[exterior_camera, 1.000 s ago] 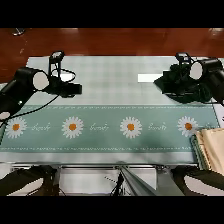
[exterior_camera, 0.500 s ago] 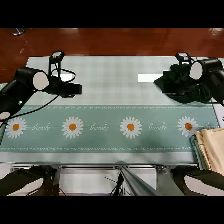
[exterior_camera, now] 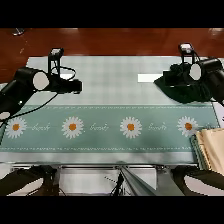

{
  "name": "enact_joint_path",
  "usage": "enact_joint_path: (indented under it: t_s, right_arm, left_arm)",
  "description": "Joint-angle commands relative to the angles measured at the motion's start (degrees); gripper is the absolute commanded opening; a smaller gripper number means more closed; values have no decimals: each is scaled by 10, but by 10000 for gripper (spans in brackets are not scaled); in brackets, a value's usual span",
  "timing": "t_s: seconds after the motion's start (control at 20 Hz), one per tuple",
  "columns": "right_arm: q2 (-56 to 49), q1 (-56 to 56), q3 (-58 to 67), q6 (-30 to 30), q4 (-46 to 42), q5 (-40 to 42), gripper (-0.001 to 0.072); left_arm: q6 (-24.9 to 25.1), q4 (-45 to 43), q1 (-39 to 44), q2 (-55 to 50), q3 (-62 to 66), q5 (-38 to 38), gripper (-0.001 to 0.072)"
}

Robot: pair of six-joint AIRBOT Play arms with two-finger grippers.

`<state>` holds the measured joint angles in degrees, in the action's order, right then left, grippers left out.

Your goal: Fold the shirts.

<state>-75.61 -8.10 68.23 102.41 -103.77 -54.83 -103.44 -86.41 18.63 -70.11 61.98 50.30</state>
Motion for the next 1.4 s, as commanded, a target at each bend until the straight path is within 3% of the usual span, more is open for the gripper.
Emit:
enact_joint_path:
  t_s: [0.0,0.2,0.45,0.7,0.75,0.8,0.85,0.9,1.15,1.25,1.35]
  right_arm:
    - [-11,19,2,35,-135,134,619]
    - [-80,144,41,100,-111,151,618]
    - [-207,256,132,70,41,131,617]
    - [-290,281,188,-2,149,80,595]
    - [-296,279,190,-24,170,65,526]
    - [-297,279,190,-50,182,51,375]
    - [-294,277,190,-67,198,37,137]
    - [-285,277,190,-86,217,26,19]
    - [-167,270,279,-138,288,24,19]
    - [-98,260,330,-143,325,38,19]
    - [-24,232,356,-180,359,42,19]
  left_arm:
    - [3,-31,-1,1,0,-87,704]
    - [5,-58,-2,0,0,-108,703]
    - [7,-57,-4,0,0,-107,703]
    - [7,-55,-4,0,0,-107,703]
    - [7,-50,-4,0,0,-107,703]
    - [7,-46,-4,0,0,-106,703]
    - [7,-40,-4,0,0,-97,703]
    - [7,-40,-4,1,0,-79,703]
    - [64,-41,-61,54,29,103,703]
    - [64,-33,-81,115,16,135,703]
    - [54,34,-74,201,-48,129,703]
